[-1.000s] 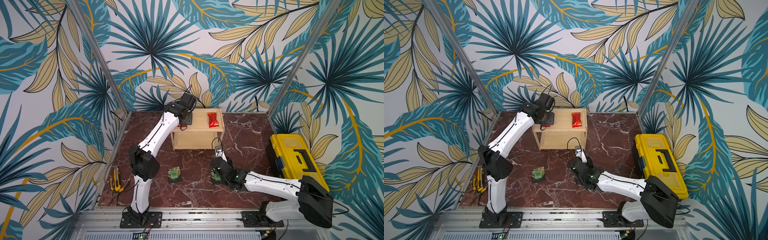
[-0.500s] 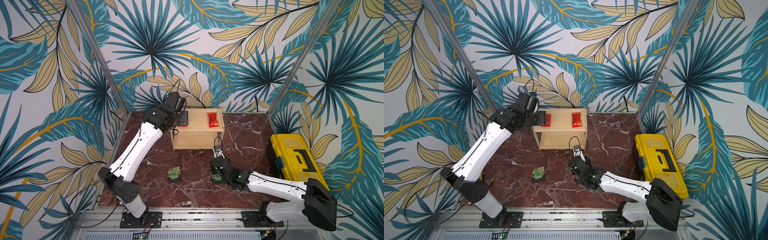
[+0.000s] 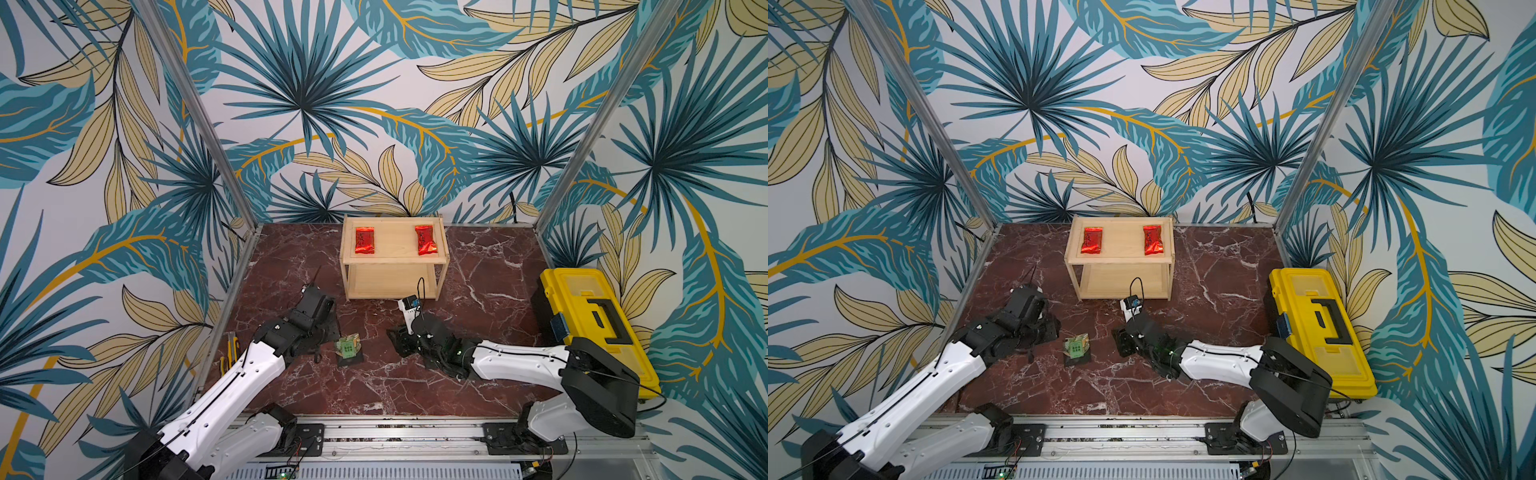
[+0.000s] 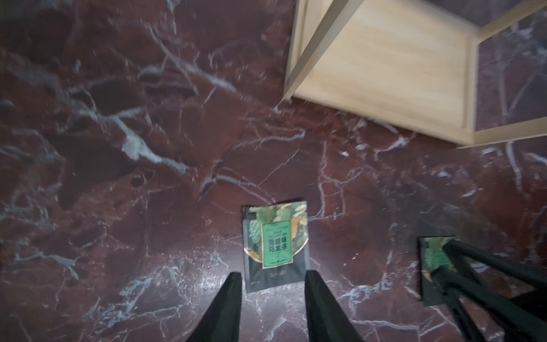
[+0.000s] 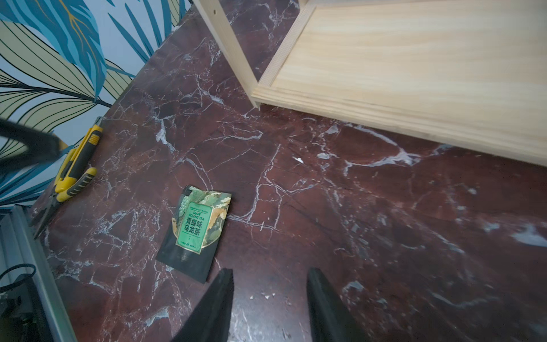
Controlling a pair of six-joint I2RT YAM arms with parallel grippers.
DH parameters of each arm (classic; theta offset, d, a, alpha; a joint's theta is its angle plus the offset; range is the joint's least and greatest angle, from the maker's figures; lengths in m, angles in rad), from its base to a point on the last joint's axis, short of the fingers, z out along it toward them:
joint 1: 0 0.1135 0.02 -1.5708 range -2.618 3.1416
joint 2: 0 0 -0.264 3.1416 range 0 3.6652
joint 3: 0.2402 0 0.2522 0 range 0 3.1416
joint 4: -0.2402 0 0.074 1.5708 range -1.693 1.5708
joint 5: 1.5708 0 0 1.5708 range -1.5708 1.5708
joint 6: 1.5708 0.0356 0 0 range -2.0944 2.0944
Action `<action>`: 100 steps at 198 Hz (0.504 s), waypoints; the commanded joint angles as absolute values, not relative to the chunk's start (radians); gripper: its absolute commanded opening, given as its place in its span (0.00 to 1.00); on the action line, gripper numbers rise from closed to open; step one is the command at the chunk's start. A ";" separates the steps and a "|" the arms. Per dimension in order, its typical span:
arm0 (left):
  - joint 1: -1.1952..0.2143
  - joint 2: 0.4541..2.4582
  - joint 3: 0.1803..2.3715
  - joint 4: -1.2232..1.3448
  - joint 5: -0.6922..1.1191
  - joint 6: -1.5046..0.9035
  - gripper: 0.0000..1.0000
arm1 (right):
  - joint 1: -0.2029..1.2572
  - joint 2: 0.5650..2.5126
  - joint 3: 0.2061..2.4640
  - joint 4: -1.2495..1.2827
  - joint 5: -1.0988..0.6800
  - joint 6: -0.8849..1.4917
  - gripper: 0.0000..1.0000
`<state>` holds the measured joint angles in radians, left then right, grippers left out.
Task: Place the tea bags on the shelf by color
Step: Pick up the tea bag from the center of the board.
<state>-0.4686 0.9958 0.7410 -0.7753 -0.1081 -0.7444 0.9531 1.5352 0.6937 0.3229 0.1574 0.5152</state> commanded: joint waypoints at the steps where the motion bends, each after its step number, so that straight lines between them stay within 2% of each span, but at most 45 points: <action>1: -0.444 0.972 0.643 -0.614 -0.065 -0.811 0.35 | 0.959 1.604 0.696 0.468 0.087 0.572 0.46; 39: -0.438 1.022 0.521 -0.371 0.096 -0.774 0.34 | 0.963 1.720 0.716 0.570 0.061 0.632 0.45; 57: -0.438 1.068 0.506 -0.360 0.137 -0.771 0.32 | 0.966 1.756 0.732 0.587 0.050 0.646 0.45; 100: -0.434 1.072 0.454 -0.340 0.078 -0.779 0.31 | 0.966 1.825 0.778 0.602 0.015 0.654 0.45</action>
